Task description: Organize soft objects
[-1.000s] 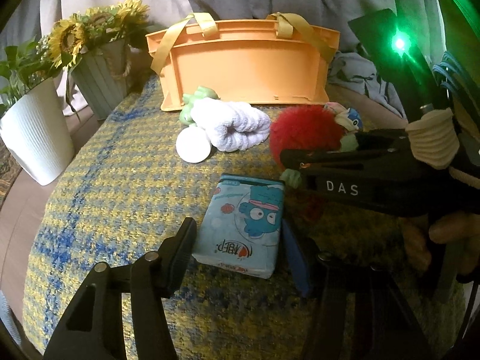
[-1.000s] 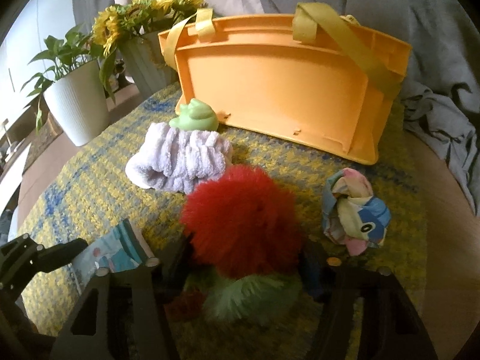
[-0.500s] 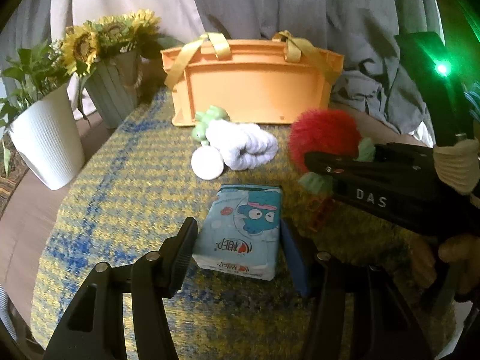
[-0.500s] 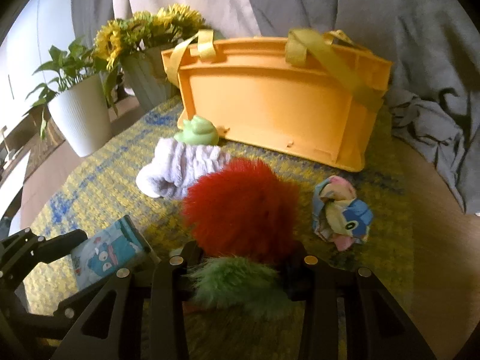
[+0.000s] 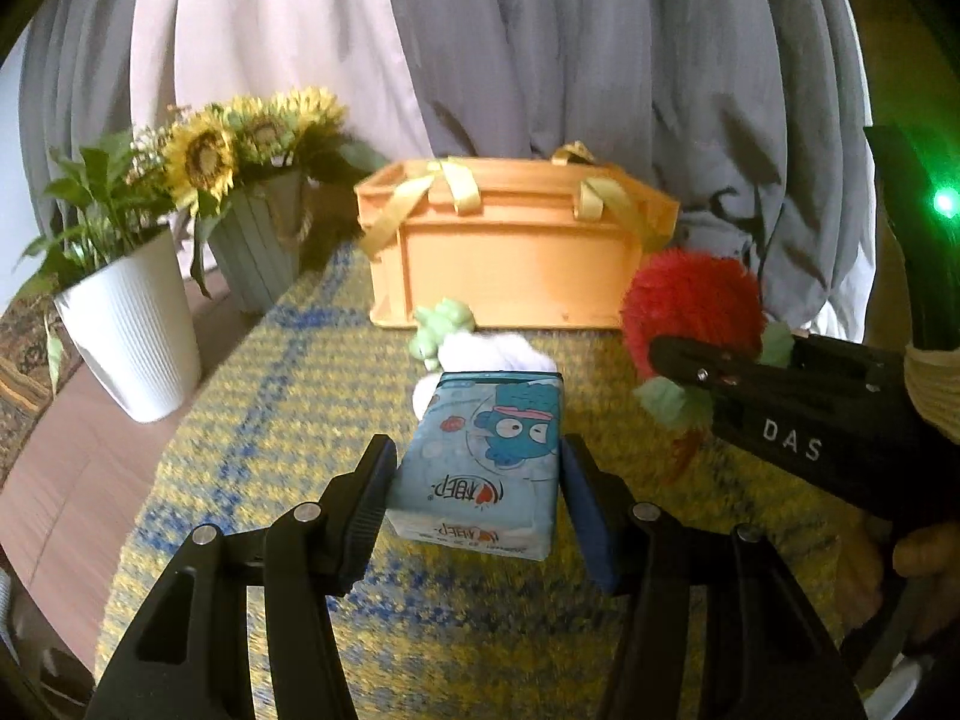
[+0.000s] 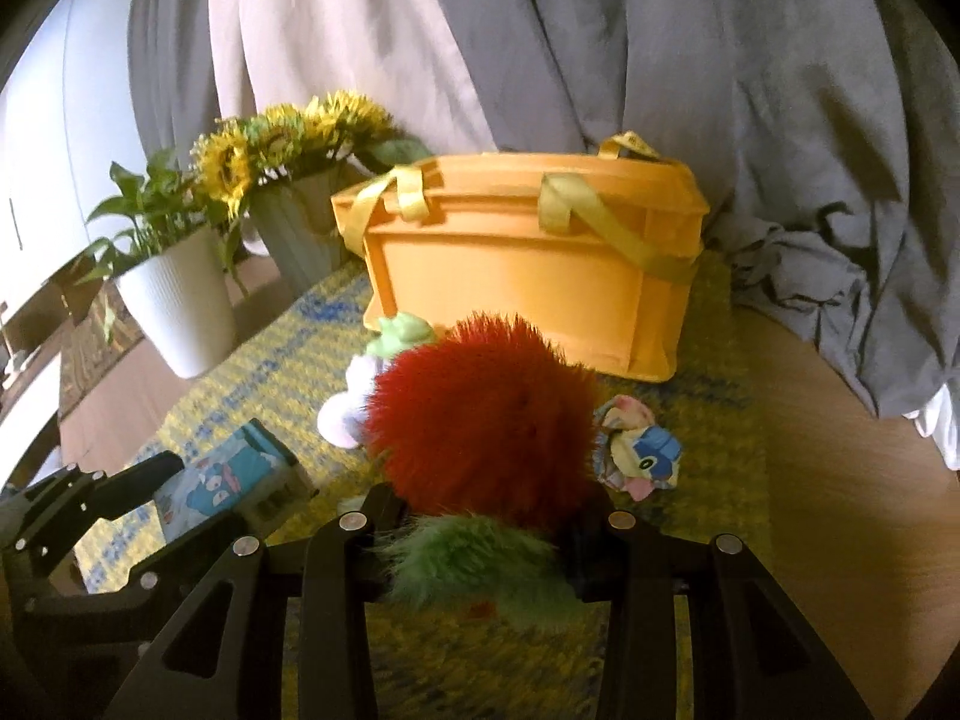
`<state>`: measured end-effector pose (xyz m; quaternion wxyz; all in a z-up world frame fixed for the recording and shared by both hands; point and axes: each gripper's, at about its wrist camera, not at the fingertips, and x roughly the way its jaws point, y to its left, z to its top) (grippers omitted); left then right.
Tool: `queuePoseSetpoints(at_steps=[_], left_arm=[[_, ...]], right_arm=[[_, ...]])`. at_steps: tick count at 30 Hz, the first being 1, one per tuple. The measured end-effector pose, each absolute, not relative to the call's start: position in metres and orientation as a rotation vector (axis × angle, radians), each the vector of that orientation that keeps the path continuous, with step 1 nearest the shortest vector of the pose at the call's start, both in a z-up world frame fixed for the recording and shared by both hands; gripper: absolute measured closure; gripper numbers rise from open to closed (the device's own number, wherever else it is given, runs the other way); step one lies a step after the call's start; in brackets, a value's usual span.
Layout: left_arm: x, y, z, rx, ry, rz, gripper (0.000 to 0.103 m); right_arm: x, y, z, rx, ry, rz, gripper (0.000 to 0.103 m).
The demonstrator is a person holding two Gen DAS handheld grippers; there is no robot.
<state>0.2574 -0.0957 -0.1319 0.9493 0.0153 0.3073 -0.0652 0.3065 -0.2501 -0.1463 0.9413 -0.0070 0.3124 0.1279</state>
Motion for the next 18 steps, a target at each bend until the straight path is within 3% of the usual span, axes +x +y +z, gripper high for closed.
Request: queuePoseSetpoints(at_steps=[18], left_arm=[[0.261,-0.062,-0.062,0.030,0.459,-0.208,0.049]], right_arm=[[0.284,-0.225,-0.083,0.024,0.514,0.185,0.064]])
